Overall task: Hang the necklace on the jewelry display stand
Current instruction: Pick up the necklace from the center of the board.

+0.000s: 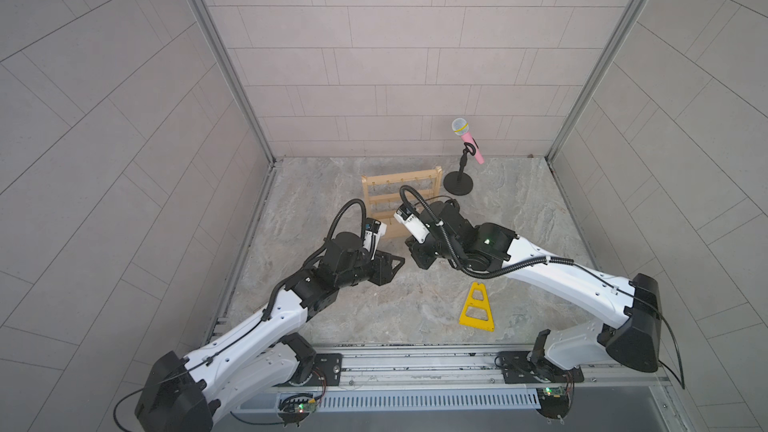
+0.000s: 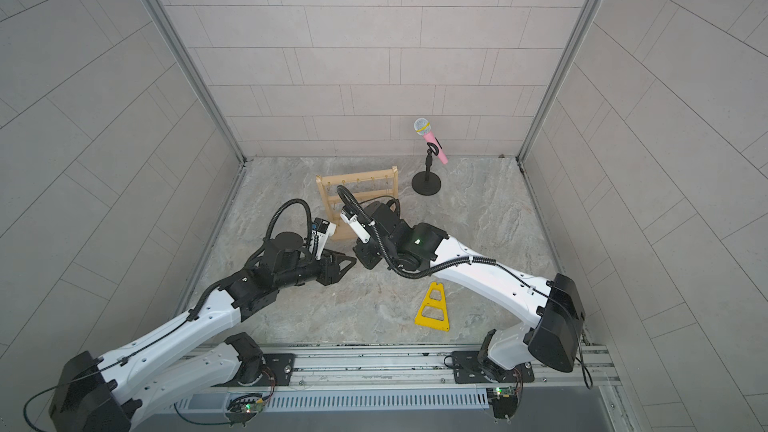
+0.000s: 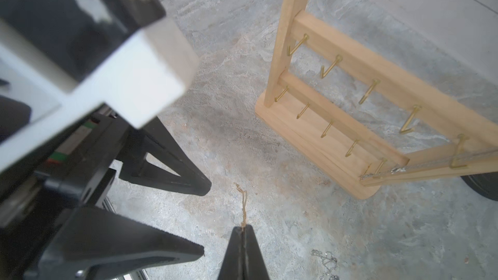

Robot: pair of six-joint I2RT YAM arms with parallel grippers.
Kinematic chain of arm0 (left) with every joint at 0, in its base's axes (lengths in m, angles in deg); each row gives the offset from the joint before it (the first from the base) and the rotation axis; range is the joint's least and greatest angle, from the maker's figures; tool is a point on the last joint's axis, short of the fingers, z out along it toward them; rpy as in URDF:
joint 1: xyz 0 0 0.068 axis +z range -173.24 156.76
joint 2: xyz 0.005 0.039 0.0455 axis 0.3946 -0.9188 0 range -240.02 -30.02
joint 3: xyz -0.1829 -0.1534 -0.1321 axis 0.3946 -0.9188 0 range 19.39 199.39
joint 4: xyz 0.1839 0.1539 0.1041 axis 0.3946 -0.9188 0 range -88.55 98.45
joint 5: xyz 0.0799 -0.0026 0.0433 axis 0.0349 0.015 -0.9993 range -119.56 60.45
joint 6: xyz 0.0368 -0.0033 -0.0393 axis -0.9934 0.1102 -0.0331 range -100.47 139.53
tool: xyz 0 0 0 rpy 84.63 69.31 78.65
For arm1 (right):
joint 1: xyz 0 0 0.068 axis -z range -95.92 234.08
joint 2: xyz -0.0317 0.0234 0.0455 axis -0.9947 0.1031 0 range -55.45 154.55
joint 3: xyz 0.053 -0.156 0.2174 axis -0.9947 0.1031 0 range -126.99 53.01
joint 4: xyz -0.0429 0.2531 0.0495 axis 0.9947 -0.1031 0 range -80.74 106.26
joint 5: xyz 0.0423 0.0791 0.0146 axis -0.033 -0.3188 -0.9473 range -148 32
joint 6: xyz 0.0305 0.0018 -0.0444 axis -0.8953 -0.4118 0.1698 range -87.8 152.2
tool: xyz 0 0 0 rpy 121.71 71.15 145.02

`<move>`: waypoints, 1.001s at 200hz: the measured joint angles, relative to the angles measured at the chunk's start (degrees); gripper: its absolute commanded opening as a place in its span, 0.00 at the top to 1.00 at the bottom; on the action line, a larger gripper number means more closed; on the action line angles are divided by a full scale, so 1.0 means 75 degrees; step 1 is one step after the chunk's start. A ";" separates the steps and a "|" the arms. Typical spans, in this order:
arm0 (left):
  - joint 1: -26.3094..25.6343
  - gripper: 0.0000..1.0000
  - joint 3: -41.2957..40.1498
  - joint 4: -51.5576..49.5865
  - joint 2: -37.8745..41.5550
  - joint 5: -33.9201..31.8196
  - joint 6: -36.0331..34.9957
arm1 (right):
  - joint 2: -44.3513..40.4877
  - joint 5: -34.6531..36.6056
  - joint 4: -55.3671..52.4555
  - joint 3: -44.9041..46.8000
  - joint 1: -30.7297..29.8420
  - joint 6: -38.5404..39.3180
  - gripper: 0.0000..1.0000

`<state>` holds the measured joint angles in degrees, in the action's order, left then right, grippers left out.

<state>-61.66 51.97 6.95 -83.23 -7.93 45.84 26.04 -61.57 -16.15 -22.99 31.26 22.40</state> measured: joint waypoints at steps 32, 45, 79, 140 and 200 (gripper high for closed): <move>0.0000 0.31 -0.0219 0.0892 -0.0079 -0.0149 -0.0242 | 0.0000 -0.0015 -0.0455 -0.0624 0.0012 0.0140 1.00; 0.0000 0.29 -0.0169 0.1137 -0.0236 -0.0137 -0.0373 | 0.0000 -0.0023 -0.0615 -0.0833 0.0015 0.0195 1.00; 0.0000 0.29 0.0047 0.1597 -0.0772 0.0312 -0.0621 | -0.0038 -0.0032 -0.1000 -0.1195 0.0041 0.0306 1.00; 0.0000 0.34 0.0364 0.2527 -0.1411 0.1708 -0.0775 | -0.0274 -0.0026 -0.1495 -0.1437 0.0216 0.0341 1.00; 0.0000 0.33 0.0385 0.3092 -0.1448 0.2328 -0.0726 | -0.0417 -0.0128 -0.1734 -0.1676 0.0431 0.0382 1.00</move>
<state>-61.66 54.86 30.14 -94.09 9.54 40.39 22.92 -62.54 -29.15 -35.56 34.50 25.26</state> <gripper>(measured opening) 0.665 0.054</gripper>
